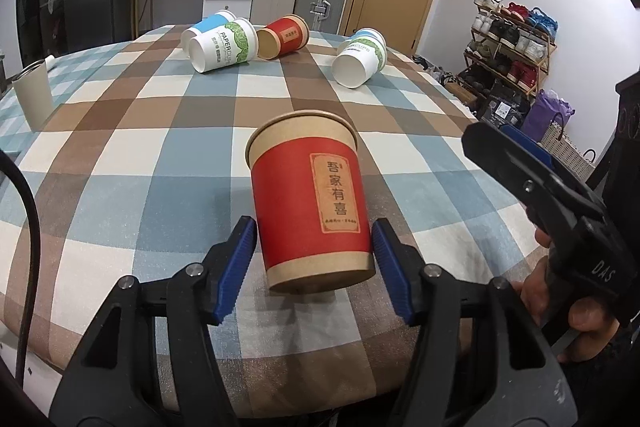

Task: Flip cup upright
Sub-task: 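Lift the red cup with the left tool toward the right tool, then grasp the red cup with the right tool while the left tool releases it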

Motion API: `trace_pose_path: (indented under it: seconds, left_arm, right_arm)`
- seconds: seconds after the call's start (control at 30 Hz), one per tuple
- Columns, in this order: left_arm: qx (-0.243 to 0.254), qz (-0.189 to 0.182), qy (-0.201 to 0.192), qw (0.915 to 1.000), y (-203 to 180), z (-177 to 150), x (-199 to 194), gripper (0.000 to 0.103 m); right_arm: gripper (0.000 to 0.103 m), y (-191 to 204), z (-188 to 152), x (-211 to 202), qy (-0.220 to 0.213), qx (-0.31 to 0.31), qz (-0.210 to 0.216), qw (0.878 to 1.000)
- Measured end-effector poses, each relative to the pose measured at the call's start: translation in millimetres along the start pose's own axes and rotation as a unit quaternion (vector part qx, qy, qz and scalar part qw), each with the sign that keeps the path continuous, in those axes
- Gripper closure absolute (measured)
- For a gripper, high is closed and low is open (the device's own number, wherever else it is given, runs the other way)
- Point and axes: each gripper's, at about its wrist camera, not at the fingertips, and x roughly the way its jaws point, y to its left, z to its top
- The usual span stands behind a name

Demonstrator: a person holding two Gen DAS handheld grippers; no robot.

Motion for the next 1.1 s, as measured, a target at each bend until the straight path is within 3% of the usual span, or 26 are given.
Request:
trace_pose_path:
  seconds: [0.07,0.33,0.53,0.6,0.9,1.1]
  left_arm:
    - [0.005,0.002,-0.003,1.0000,-1,0,-1,0.034]
    - [0.007,-0.014,-0.031,0.9994,4,4,-16,0.019]
    - [0.022,0.000,-0.060,0.9979,15,12,-32,0.011]
    - [0.025,0.007,-0.071,0.9972,22,14,-37,0.001]
    - [0.013,0.010,-0.083,0.9964,61,23,-42,0.001]
    - [0.000,0.018,-0.074,0.9971,87,25,-27,0.001]
  right_arm:
    - [0.000,0,0,0,0.000,0.000,0.000,1.000]
    - [0.000,-1,1,0,0.008,0.000,-0.009,1.000]
    - [0.000,1,7,11,0.061,-0.001,-0.018,0.998]
    - [0.000,4,8,14,0.079,0.003,-0.009,0.997]
    - [0.000,22,12,40,0.162,0.029,0.019,0.986]
    - [0.000,24,14,56,0.190,0.066,0.053,0.978]
